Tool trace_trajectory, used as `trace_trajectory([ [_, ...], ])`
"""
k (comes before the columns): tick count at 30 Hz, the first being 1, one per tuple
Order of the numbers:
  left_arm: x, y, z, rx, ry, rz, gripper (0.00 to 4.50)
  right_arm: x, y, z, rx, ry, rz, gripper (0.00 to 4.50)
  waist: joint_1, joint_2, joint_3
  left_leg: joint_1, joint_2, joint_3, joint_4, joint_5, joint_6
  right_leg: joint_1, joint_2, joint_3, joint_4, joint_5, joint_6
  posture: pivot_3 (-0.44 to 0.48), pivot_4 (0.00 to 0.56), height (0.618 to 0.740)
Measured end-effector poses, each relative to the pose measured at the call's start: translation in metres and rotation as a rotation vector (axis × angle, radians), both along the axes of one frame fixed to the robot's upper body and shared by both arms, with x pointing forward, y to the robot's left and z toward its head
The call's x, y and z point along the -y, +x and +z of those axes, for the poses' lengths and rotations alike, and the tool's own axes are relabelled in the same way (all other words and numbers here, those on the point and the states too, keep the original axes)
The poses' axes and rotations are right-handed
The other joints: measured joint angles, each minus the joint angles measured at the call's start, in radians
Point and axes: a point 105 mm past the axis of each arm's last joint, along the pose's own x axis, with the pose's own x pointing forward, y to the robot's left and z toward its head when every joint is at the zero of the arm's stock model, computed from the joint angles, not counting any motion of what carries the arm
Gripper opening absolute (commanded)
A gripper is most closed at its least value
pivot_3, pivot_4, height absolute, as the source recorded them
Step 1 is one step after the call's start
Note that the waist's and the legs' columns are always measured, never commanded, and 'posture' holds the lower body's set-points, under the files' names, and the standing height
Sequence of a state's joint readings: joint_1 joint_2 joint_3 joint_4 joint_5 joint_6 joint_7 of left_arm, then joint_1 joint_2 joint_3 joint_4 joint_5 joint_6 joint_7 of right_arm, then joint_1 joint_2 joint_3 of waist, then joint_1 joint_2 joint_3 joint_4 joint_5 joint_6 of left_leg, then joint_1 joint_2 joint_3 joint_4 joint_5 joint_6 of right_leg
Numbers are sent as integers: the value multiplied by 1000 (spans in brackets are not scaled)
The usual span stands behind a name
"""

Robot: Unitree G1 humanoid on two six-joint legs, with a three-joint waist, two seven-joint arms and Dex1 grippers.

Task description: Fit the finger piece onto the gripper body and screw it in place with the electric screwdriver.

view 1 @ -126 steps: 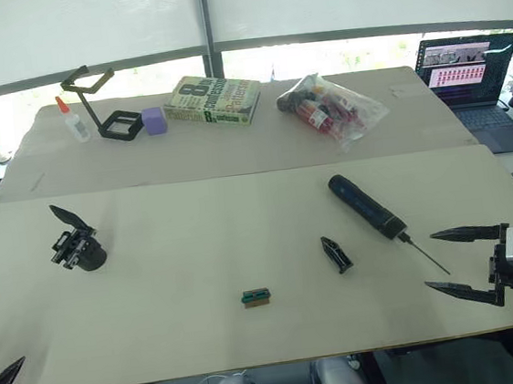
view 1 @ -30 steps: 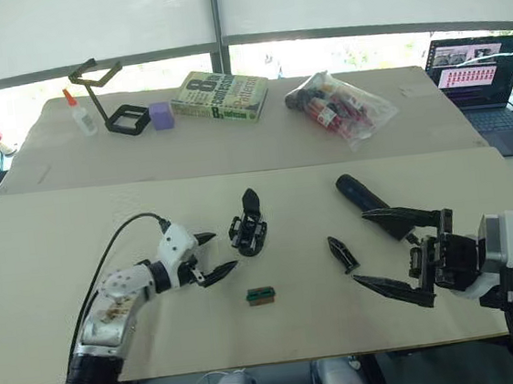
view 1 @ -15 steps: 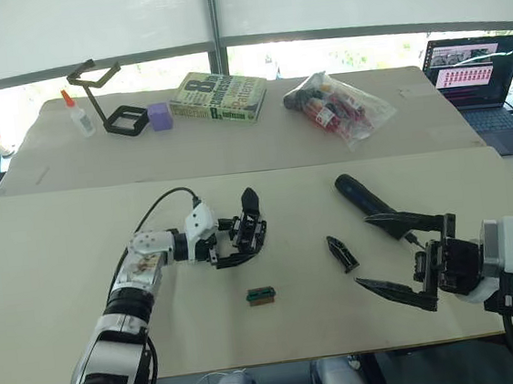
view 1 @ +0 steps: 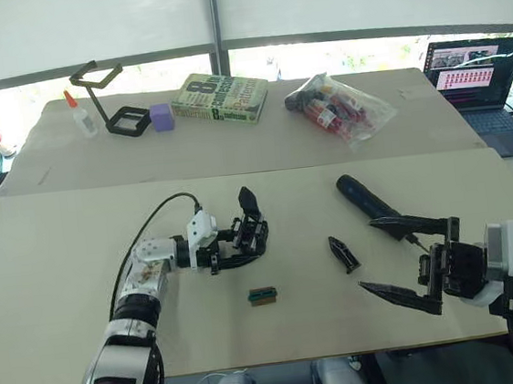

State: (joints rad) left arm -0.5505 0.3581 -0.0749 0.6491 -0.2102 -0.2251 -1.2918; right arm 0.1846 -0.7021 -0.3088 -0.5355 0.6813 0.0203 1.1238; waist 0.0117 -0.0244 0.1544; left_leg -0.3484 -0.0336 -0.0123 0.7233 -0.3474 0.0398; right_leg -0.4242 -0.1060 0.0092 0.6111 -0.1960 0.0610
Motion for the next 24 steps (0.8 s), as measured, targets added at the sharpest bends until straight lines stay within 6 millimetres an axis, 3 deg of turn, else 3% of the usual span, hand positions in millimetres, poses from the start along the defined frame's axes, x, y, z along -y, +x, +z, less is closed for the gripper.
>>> trace_trajectory([
  [7, -12, -13, -2, 0, 106, 185, 2273, 3, -2, -4, -14, -5, -3, 4500, -2, 1, 0, 0, 2, 0, -1, 0, 0, -1, 0, 1, -1, 0, 0, 0, 150, 740],
  [17, -6, -20, -4, -11, 128, 238, 2273, 3, 0, -3, -6, -4, 10, 4500, 2, 1, 0, 2, 1, 0, -1, 0, -1, 0, -1, 1, -1, 0, 0, 0, 150, 740],
  [18, -6, -20, -4, -13, 128, 240, 3312, 3, 0, -2, -2, -4, 11, 4500, 2, 2, 0, 3, 1, 0, -1, 0, -1, 1, -1, 1, -1, 0, 0, 0, 150, 740],
  [21, -6, -20, -5, -25, 131, 254, 4428, 4, 1, -3, -12, -12, 11, 4500, 2, 3, 0, 4, 1, 0, -2, 0, 0, 1, -1, 1, -1, 0, 0, 0, 150, 740],
  [24, -6, -23, -6, -39, 124, 259, 4428, 5, 1, -5, -39, -27, 12, 4500, 0, 3, -1, 3, 1, 0, -2, 0, -1, 1, -1, 1, -1, 0, 0, 0, 150, 740],
])
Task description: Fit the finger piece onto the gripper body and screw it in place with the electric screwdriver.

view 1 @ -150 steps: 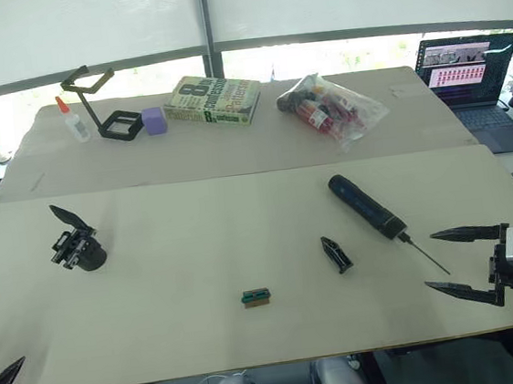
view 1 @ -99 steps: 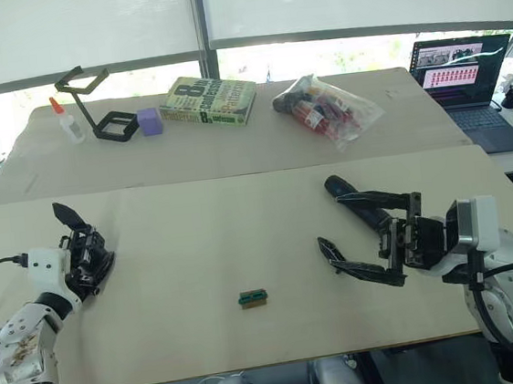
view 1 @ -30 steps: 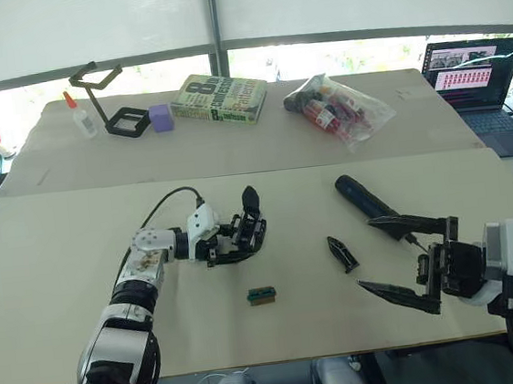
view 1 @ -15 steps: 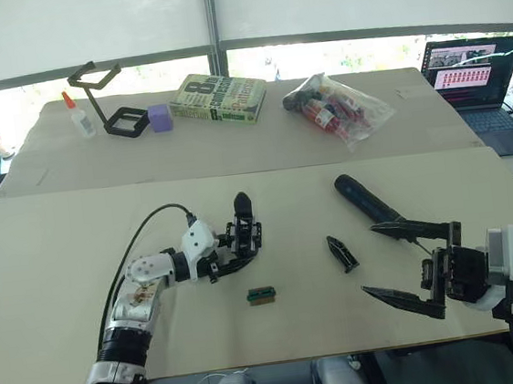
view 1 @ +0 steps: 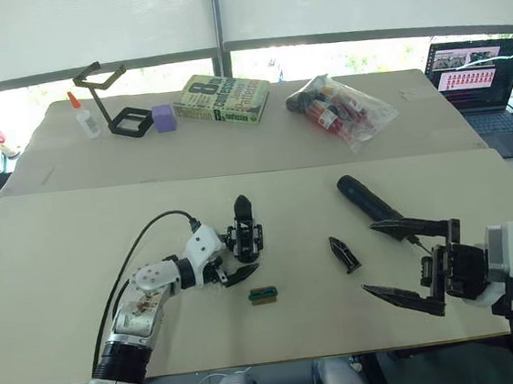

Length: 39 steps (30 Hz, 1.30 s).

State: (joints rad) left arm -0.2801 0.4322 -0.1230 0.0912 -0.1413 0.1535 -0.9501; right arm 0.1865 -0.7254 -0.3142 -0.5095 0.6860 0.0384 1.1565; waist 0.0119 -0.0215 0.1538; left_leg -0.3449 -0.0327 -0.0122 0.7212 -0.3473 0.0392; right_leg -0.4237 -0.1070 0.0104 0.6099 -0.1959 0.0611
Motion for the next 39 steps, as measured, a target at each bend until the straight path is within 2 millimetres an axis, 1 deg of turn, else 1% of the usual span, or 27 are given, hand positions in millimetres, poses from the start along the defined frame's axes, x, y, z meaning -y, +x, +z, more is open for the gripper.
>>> trace_trajectory([
  [2, -3, -4, 0, -1, 8, -1, 4428, -1, 0, -2, -53, 11, -8, 4500, -1, 0, 0, 0, 0, 0, 0, 0, 0, -1, 0, 0, 0, 0, 0, 0, 150, 740],
  [3, -9, -7, 0, -4, 20, 5, 4428, -2, 0, -2, -94, 12, -17, 4500, -4, 0, 0, 0, 1, 1, -1, 0, 0, -1, 0, 1, 0, 0, 0, 0, 150, 740],
  [5, -26, -12, 3, -6, 36, 33, 4428, -4, 5, -4, -186, -49, -86, 4500, -13, 2, 1, 0, 3, 2, -1, 0, 0, -3, -1, 2, 1, 0, 0, 0, 150, 740],
  [6, -40, -14, 9, 3, 42, 55, 4428, -2, 10, -7, -246, -103, -153, 4500, -15, 2, 1, 0, 3, 2, -2, 0, 0, -3, -1, 1, 0, 0, -1, 0, 150, 740],
  [8, -60, -21, 19, 19, 50, 57, 4428, 0, 21, -14, -362, -200, -268, 4500, -17, 2, 1, 0, 4, 2, -3, 0, 0, -3, -3, 1, 0, 0, -1, 0, 150, 740],
  [9, -73, -27, 27, 27, 40, 48, 4428, 1, 28, -17, -428, -252, -324, 4500, -18, 2, 1, 0, 3, 2, -4, 0, 0, -4, -3, 0, -1, 0, -2, 0, 150, 740],
  [10, -78, -30, 32, 35, 35, 39, 4428, 1, 29, -20, -460, -273, -347, 4500, -17, 2, 1, 0, 3, 2, -5, 0, 0, -4, -3, 0, -1, 0, -2, 0, 150, 740],
  [12, -87, -42, 45, 39, 10, -9, 4428, -1, 35, -29, -544, -319, -399, 4500, -13, 2, 1, -2, 3, 1, -6, 0, -1, -5, -3, -2, -1, 0, -2, 0, 150, 740],
  [15, -83, -56, 67, 63, -34, -92, 4428, -2, 48, -40, -625, -363, -499, 4500, -3, 2, 1, -9, 1, 1, -5, 3, -6, -12, -4, -2, -1, 0, -2, 0, 150, 740],
  [18, -73, -70, 78, 76, -47, -172, 4428, -6, 57, -58, -709, -384, -562, 4500, 0, 2, 1, -11, -1, 2, -5, 3, -6, -14, -5, -3, 0, 0, -2, 0, 150, 740],
  [21, -67, -80, 80, 76, -33, -223, 4428, -4, 65, -74, -754, -419, -652, 4500, -3, 2, 1, -11, -2, 4, -6, 3, -6, -15, -5, -2, 0, 0, -2, 0, 150, 740],
  [22, -66, -82, 80, 75, -37, -228, 4428, -4, 70, -77, -754, -422, -692, 4500, -4, 2, 1, -11, -2, 5, -5, 3, -6, -15, -5, -2, 0, 0, -2, 0, 150, 740],
  [24, -66, -83, 80, 76, -39, -229, 4428, -5, 75, -77, -739, -425, -710, 4500, -5, 2, 1, -10, -2, 5, -5, 3, -6, -14, -5, -2, 0, 0, -2, 0, 150, 740],
  [27, -67, -85, 77, 75, -41, -228, 4500, -6, 78, -81, -715, -459, -731, 3666, -10, 2, 1, -8, -2, 6, -5, 3, -3, -13, -5, -2, 0, 0, -2, 0, 150, 740],
  [29, -67, -86, 77, 78, -42, -229, 4500, -3, 81, -82, -704, -472, -752, 2921, -10, 2, 1, -7, -2, 5, -5, 0, 1, -11, -4, -2, 0, 0, -2, 0, 150, 740],
  [32, -70, -88, 78, 82, -47, -223, 4500, -2, 79, -82, -708, -486, -749, 1935, -10, 2, 1, -7, -1, 5, -5, 0, 1, -11, -3, -2, 0, 0, -2, 0, 150, 740],
  [33, -71, -88, 80, 89, -49, -219, 4500, 0, 78, -82, -711, -499, -746, 1487, -9, 1, 1, -7, -1, 5, -5, 1, 0, -11, -3, -3, 0, 0, -2, 0, 150, 740],
  [34, -72, -88, 80, 90, -50, -217, 4500, 0, 77, -82, -713, -503, -743, 1190, -9, 1, 0, -7, -1, 5, -5, 1, 0, -11, -3, -3, 0, 0, -2, 0, 150, 740],
  [35, -72, -87, 82, 89, -56, -214, 4500, 0, 76, -82, -713, -504, -742, 1114, -9, 1, 0, -7, -2, 5, -5, 1, -1, -11, -3, -3, 0, 0, -2, 0, 150, 740],
  [37, -71, -86, 85, 82, -90, -203, 4500, -1, 78, -82, -702, -487, -742, 1117, -9, 0, 0, -7, -2, 5, -5, 2, -2, -11, -3, -3, 0, 0, -2, 0, 150, 740],
  [39, -66, -79, 96, 81, -167, -165, 4500, -7, 83, -81, -662, -403, -733, 1117, -11, -3, -1, -8, -1, 4, -4, 2, -2, -12, -3, -3, 0, 0, -2, 0, 150, 740],
])
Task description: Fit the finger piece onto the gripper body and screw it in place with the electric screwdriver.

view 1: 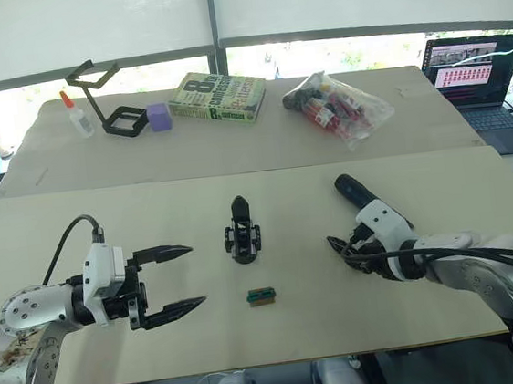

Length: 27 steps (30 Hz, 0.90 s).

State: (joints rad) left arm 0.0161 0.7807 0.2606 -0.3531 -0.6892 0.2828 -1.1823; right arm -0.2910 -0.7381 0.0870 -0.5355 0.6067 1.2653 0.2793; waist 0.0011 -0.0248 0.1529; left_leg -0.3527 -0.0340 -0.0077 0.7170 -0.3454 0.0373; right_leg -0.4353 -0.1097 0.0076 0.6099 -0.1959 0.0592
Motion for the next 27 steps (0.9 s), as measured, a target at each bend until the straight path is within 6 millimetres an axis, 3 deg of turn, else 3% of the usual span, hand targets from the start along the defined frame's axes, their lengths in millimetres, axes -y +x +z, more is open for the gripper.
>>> trace_trajectory([
  [2, 10, 11, 20, -37, -148, 53, 4500, -12, 12, 21, 217, 63, 60, 1117, -2, 2, 1, 0, -1, 0, 0, 1, -1, -1, -1, 2, 1, 1, 1, 0, 150, 740],
  [6, 27, 25, 48, -112, -333, 123, 4500, -25, 18, 92, 701, 33, 207, 1117, -12, 4, 2, 0, -1, 0, -1, 4, -7, -2, 1, 1, 2, 1, 1, 0, 150, 740],
  [8, 42, 36, 55, -142, -419, 145, 4500, -32, 16, 109, 841, 25, 239, 1117, -13, 3, 2, 0, -2, 0, -1, 4, -7, -2, 0, 1, 2, 1, 1, 0, 150, 740],
  [10, 69, 48, 68, -167, -527, 138, 4500, -49, 12, 125, 988, 35, 300, 1117, -11, 3, 2, 0, -3, 0, 1, 4, -8, -1, 0, 2, 2, 1, 1, 0, 150, 740],
  [13, 99, 55, 86, -195, -628, 102, 4500, -70, 3, 134, 1110, 37, 391, 1117, -14, 2, 1, 0, -3, 0, 1, 4, -8, -1, 0, 2, 2, 1, 1, 0, 150, 740],
  [20, 106, 68, 81, -272, -697, 140, 4500, -78, -1, 129, 1163, -6, 461, 1117, -16, 2, 1, 0, -2, 1, -1, 5, -9, -3, 1, 4, 2, 1, 1, 0, 150, 740],
  [23, 108, 68, 81, -277, -702, 136, 3604, -79, -2, 127, 1169, -3, 465, 1117, -15, 2, 1, 0, -3, 1, 0, 6, -9, -3, 1, 4, 2, 1, 1, 0, 150, 740],
  [27, 116, 63, 79, -313, -714, 95, 1660, -80, -2, 126, 1171, -7, 471, 1117, -15, 2, 1, 0, -3, 1, -1, 6, -9, -3, 1, 4, 2, 1, 1, 0, 150, 740],
])
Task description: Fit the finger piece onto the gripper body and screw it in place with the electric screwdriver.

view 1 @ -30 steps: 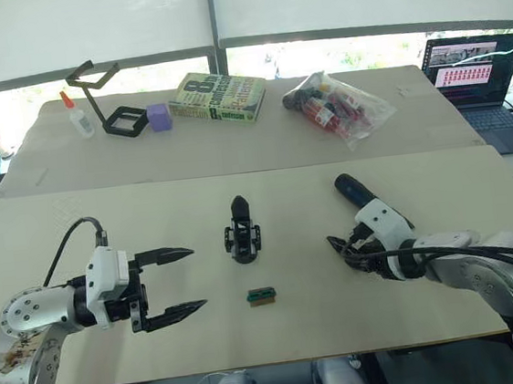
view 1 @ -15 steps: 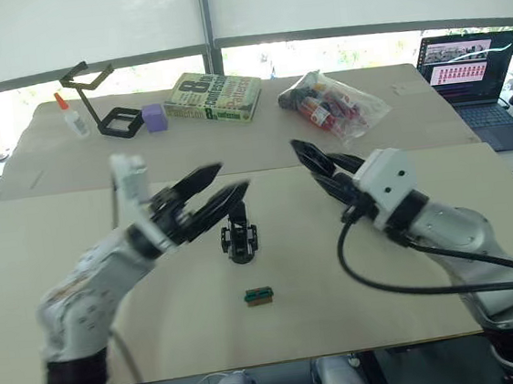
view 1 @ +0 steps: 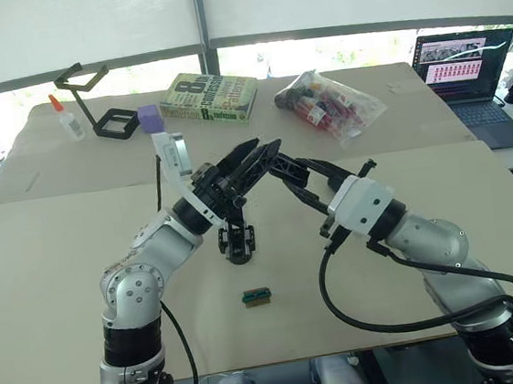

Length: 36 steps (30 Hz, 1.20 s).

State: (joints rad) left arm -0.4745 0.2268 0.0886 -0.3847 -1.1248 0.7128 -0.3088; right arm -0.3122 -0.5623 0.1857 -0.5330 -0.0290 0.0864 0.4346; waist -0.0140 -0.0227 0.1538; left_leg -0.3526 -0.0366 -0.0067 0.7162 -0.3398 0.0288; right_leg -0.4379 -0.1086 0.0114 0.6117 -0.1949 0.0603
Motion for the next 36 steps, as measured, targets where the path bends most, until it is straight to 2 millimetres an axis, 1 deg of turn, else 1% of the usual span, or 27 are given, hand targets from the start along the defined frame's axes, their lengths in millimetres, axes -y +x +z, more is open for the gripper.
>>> trace_trajectory([
  [2, 8, -3, -3, -23, -11, -38, 700, -1, 0, 0, 4, 0, 1, 1117, 0, 0, 0, 0, 0, 0, 0, 0, 0, 0, 0, 0, 0, 0, 0, 0, 150, 740],
  [3, 9, -3, -4, -31, -16, -33, 257, -1, 0, 1, 8, 1, 0, 1117, 0, 0, 0, 0, 0, 0, 0, 0, 0, 0, 0, 0, 0, 0, 0, 0, 150, 740],
  [4, 9, -2, -5, -38, -20, -28, 0, 0, 0, 0, 16, -10, -9, 1117, 0, 0, 0, 0, 0, 0, 0, 0, 0, 0, 0, 0, 0, 0, 0, 0, 150, 740],
  [10, 11, -2, -6, -49, -36, -24, 0, 1, 0, 0, 2, -22, 2, 1117, 0, 0, 0, 0, 0, 0, 0, 0, 0, 0, 0, 0, 0, 0, 0, 0, 150, 740],
  [11, 11, -2, -6, -47, -36, -25, 0, 2, 0, 0, -11, -16, 11, 2166, 0, 0, 0, 0, 0, 0, 0, 0, 0, 0, 0, 0, 0, 0, 0, 0, 150, 740],
  [14, 9, -4, -2, -10, -43, -35, 0, 5, -6, 2, -64, -2, 73, 3166, 0, 0, 0, 0, 0, 0, 0, 0, 0, 0, 0, 0, -1, 0, 0, 0, 150, 740],
  [15, 6, -4, 0, 10, -34, -37, 0, 9, -8, 3, -101, -19, 97, 3514, 1, 0, 0, 0, 0, 0, 0, 0, 0, 0, 0, 0, -1, 0, 0, 0, 150, 740],
  [17, -8, -2, 6, 62, 13, -29, 0, 22, -9, 1, -222, -64, 135, 4214, 1, 0, 0, 0, 0, 0, 0, 0, 1, 1, 0, 0, -1, 0, 0, 0, 150, 740],
  [19, -22, 1, 14, 95, 48, -41, 0, 32, -9, 9, -343, -53, 179, 4214, -2, 0, 0, 1, 0, 0, 0, 0, 2, 1, 0, 0, -1, 0, 0, 0, 150, 740],
  [21, -27, -1, 15, 93, 105, -127, 0, 37, -7, 22, -454, -37, 228, 4214, -6, 1, 0, 1, 0, 0, -1, 0, 3, 1, 0, 0, -1, 0, 0, 0, 150, 740],
  [23, -30, -9, 11, 74, 207, -260, 0, 41, -7, 33, -611, -35, 272, 4214, -7, 1, 1, 0, 0, 0, -1, 0, 3, 0, 1, -1, 0, 0, 0, 0, 150, 740],
  [25, -32, -16, 5, 67, 380, -392, 0, 45, -9, 38, -818, -60, 316, 4214, -6, 2, 2, 0, 0, 0, -3, 0, 3, 1, 1, -2, 0, 0, 0, 0, 150, 740],
  [26, -31, -18, 5, 84, 425, -433, 0, 44, -11, 37, -899, -79, 331, 4214, -4, 2, 2, 0, 0, 0, -3, 0, 4, 1, 1, -2, -1, 0, 0, 0, 150, 740],
  [27, -27, -20, 6, 98, 443, -469, 0, 40, -13, 35, -955, -94, 348, 4214, -1, 2, 2, 0, 1, -1, -3, 0, 4, 2, 1, -2, -1, 0, 0, 0, 150, 740],
  [29, -17, -24, 4, 114, 454, -550, 0, 28, -19, 24, -1102, -131, 395, 4214, 1, 2, 2, -2, 0, -1, -2, -1, 4, 1, 0, -3, -1, 0, 0, 0, 150, 740],
  [31, -9, -25, 0, 113, 461, -592, 0, 16, -26, 14, -1227, -151, 438, 4214, 1, 2, 2, -4, 0, -1, -2, -1, 4, -1, -1, -2, -1, 0, 0, 0, 150, 740],
  [33, -5, -25, -3, 122, 468, -612, 0, 7, -28, 11, -1286, -159, 459, 4214, 0, 2, 2, -6, 0, -2, -2, -1, 4, -3, -2, -3, -1, 0, 0, 0, 150, 740],
  [36, -2, -26, -9, 124, 498, -631, 0, -7, -30, 9, -1311, -174, 474, 4214, -1, 2, 2, -7, 0, -2, -2, -1, 4, -5, -2, -3, -1, 0, 0, 0, 150, 740],
])
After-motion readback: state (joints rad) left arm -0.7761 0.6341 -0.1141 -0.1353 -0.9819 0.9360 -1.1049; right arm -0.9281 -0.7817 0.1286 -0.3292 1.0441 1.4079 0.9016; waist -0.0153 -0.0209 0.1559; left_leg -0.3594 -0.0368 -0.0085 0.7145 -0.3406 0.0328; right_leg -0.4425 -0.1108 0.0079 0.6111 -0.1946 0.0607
